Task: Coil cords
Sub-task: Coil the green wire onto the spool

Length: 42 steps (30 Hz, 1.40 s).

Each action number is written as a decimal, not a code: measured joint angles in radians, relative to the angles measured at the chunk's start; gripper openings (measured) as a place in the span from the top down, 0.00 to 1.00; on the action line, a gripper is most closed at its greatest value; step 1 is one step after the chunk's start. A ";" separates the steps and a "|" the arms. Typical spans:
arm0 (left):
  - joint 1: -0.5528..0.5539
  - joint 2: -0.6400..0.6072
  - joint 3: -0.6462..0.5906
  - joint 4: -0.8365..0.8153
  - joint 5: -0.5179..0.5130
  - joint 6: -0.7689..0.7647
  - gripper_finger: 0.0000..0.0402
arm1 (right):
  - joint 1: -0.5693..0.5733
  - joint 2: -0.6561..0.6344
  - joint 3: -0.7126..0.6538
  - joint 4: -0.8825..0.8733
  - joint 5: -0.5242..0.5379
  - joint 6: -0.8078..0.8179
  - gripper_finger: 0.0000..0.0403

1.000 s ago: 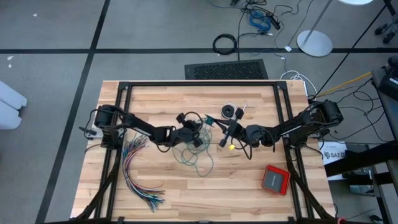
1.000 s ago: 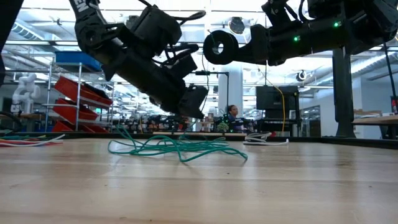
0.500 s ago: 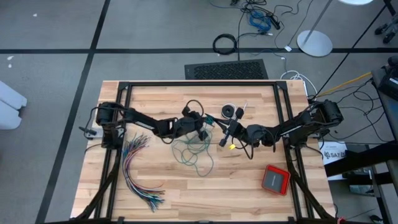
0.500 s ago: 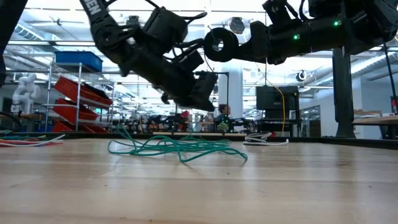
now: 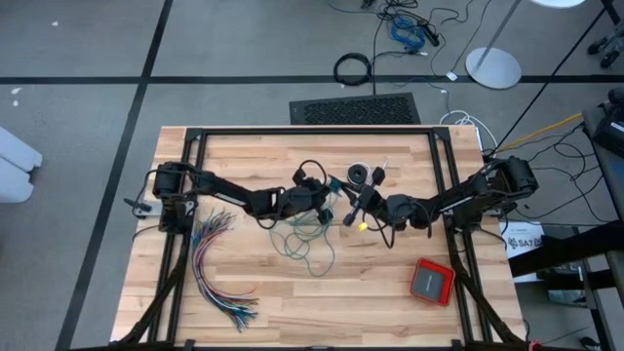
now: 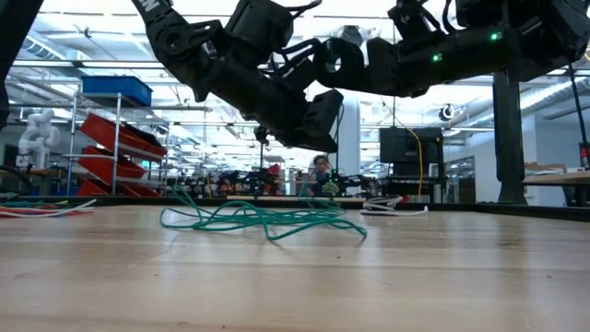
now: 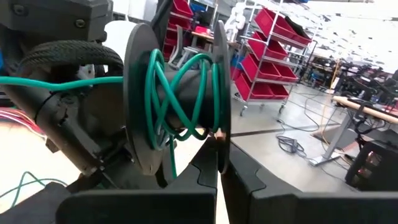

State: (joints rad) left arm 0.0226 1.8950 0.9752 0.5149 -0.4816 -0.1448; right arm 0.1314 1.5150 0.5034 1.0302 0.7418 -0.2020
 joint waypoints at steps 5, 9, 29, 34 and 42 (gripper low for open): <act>-0.017 0.000 0.000 -0.012 -0.035 -0.006 1.00 | -0.001 0.000 0.000 0.004 0.027 0.007 1.00; -0.033 0.000 0.000 -0.044 -0.057 -0.013 1.00 | -0.001 0.000 0.000 0.011 0.070 0.009 1.00; -0.065 0.000 0.077 -0.067 -0.072 0.073 1.00 | -0.087 0.000 0.000 -0.140 0.067 0.149 1.00; -0.074 -0.004 0.088 -0.087 -0.097 0.107 1.00 | -0.085 0.000 0.000 -0.162 0.065 0.141 1.00; -0.101 -0.053 0.088 -0.104 -0.132 0.162 1.00 | -0.085 0.000 0.000 -0.240 0.070 0.168 1.00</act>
State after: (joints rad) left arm -0.0787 1.8422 1.0634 0.4112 -0.6135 0.0172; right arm 0.0463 1.5150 0.5037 0.7906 0.8121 -0.0339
